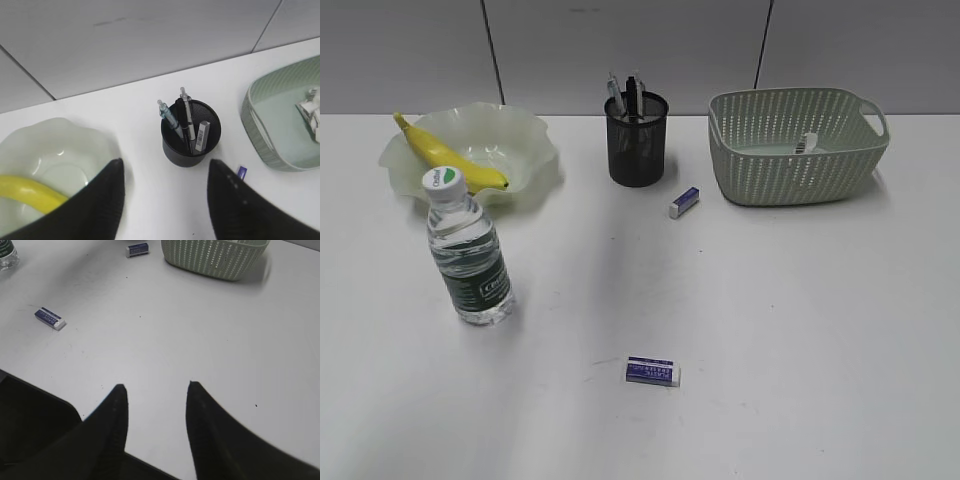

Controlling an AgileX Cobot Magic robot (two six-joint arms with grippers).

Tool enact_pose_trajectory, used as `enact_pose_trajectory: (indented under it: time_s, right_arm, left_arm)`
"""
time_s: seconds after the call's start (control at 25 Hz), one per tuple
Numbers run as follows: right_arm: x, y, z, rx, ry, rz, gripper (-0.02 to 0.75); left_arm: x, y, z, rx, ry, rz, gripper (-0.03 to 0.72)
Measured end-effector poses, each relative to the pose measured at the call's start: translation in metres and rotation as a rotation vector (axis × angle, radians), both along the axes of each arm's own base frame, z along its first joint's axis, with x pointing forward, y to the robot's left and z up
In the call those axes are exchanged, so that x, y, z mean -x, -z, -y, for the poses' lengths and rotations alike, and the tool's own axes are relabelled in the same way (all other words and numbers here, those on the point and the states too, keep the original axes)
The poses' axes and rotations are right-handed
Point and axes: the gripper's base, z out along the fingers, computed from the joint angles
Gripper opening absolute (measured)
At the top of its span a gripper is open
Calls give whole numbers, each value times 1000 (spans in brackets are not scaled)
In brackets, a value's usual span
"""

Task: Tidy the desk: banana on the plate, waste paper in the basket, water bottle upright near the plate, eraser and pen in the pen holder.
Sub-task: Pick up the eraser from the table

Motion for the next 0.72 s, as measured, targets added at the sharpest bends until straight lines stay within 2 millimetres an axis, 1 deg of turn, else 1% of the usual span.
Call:
enact_pose_trajectory:
  time_s: [0.16,0.28,0.4,0.48,0.56,0.64,0.72]
  right_arm:
    - [0,0,0,0,0,0,321]
    - [0,0,0,0,0,0,321]
    - [0,0,0,0,0,0,321]
    - [0,0,0,0,0,0,321]
    - [0,0,0,0,0,0,321]
    - [0,0,0,0,0,0,321]
    - [0,0,0,0,0,0,321]
  left_arm:
    - [34,-54,-17,47,30,96,383]
    - [69,-98,-34,85,62,189,370]
    - [102,-126,-57,104,68,244,366]
    - [121,-134,-72,99,64,252,365]
    - [141,-131,-87,81,63,230,364]
    - [159,-121,-100,55,65,192,364]
    - [176,-102,-112,18,67,136,364]
